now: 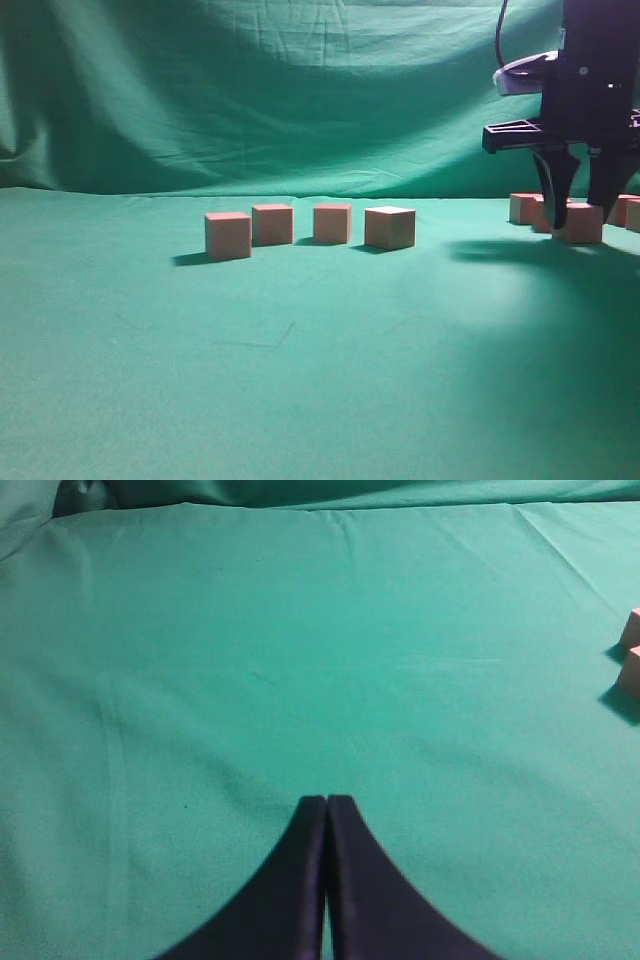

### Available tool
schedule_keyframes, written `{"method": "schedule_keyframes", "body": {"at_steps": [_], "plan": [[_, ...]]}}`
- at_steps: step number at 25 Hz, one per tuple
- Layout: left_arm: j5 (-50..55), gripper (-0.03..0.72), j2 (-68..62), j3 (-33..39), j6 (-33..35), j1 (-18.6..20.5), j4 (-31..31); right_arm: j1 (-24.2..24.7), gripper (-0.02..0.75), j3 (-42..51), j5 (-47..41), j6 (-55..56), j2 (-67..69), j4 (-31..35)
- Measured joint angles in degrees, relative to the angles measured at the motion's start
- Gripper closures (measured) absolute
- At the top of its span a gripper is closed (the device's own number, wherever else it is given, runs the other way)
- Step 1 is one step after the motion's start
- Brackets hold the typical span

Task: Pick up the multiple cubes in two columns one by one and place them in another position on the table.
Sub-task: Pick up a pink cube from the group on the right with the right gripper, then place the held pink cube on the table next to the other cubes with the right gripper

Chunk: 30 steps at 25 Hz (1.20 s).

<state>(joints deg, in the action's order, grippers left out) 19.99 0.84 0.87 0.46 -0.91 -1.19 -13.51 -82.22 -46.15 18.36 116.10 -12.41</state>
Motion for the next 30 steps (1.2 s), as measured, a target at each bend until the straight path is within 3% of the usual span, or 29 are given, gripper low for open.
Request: {"method": "schedule_keyframes", "body": {"at_steps": [6,14,23,30], "plan": [[0.0,0.688,0.0,0.0,0.0,0.0,0.0,-3.2,0.457,-1.3,-5.5,-6.8,-8.8,3.9],[0.0,0.688,0.0,0.0,0.0,0.0,0.0,-17.4,0.457,-1.5,-10.0,-8.4,-20.9,7.2],[0.0,0.688,0.0,0.0,0.0,0.0,0.0,-32.1,0.457,-1.5,-10.7,-9.1,-18.2,7.5],[0.0,0.688,0.0,0.0,0.0,0.0,0.0,-35.3,0.457,-1.5,-8.4,-15.2,-11.4,7.5]]}}
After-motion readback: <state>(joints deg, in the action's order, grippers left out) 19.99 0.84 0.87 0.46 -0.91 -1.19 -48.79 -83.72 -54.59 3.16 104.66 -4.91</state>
